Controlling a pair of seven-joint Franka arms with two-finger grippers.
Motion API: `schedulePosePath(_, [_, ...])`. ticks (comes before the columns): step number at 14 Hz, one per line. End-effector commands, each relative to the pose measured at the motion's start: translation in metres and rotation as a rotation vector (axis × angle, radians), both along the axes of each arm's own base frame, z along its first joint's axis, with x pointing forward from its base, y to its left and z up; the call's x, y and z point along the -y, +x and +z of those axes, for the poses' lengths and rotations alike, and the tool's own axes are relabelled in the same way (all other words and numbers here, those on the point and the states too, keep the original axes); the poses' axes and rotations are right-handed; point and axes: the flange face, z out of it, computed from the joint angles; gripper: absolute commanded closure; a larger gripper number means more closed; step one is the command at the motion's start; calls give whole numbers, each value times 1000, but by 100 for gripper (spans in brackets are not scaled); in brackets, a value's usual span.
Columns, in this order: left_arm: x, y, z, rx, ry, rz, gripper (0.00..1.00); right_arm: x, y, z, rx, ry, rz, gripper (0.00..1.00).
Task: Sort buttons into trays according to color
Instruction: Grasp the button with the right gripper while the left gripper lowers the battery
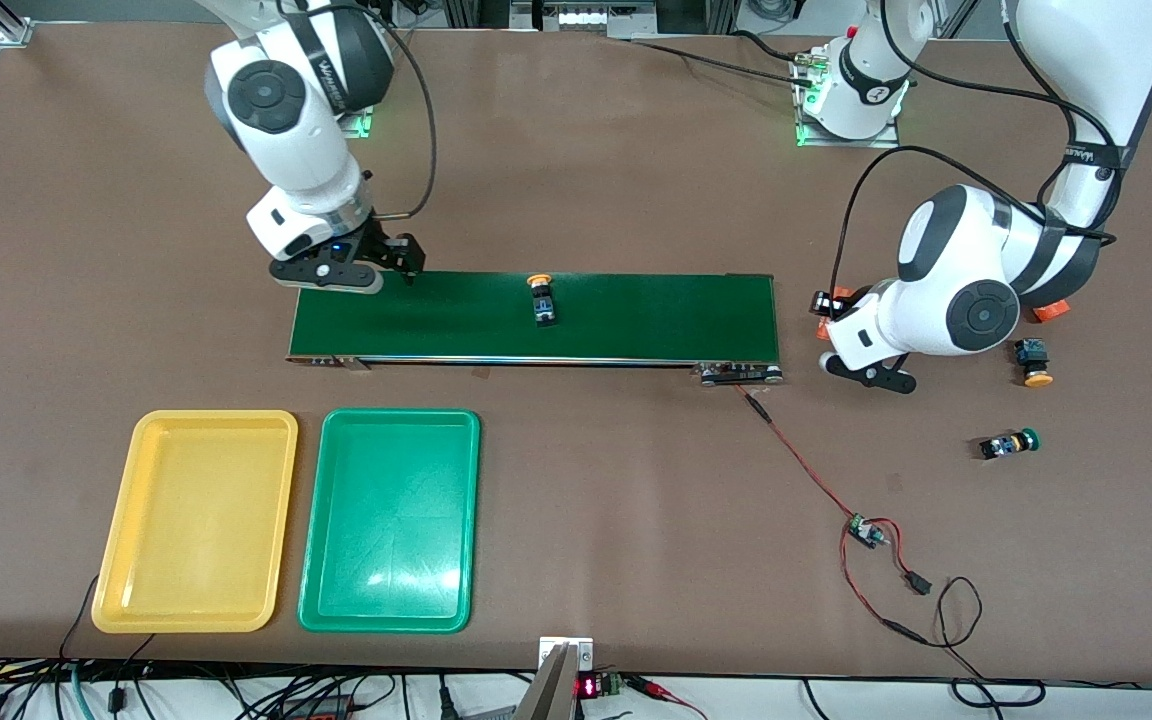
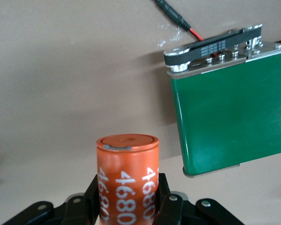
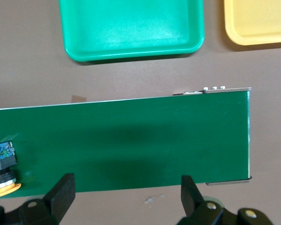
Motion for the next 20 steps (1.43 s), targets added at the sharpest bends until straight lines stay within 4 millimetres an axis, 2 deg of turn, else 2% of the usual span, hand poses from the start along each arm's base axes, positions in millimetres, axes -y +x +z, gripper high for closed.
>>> schedulePosePath(1, [3, 1, 11, 17, -13, -10, 100, -11, 3, -12, 13, 5, 4, 0])
schedulePosePath(2, [6, 0, 12, 16, -14, -20, 100, -15, 3, -16, 14, 11, 10, 0])
schedulePosePath(5, [38, -11, 22, 27, -27, -102, 100, -28, 2, -28, 16, 31, 25, 0])
schedulePosePath(7, [49, -17, 43, 64, -45, -207, 100, -36, 1, -41, 16, 45, 41, 0])
schedulePosePath(10, [49, -17, 62, 104, -83, -342, 100, -48, -4, -46, 15, 56, 62, 0])
schedulePosePath(13, [46, -14, 60, 114, -140, -528, 100, -49, -3, -49, 16, 63, 62, 0])
schedulePosePath(18, [48, -13, 60, 133, -205, -717, 100, -56, -2, -55, 8, 68, 66, 0])
schedulePosePath(20, [48, -11, 62, 151, -240, -824, 100, -67, -2, -57, 5, 75, 80, 0])
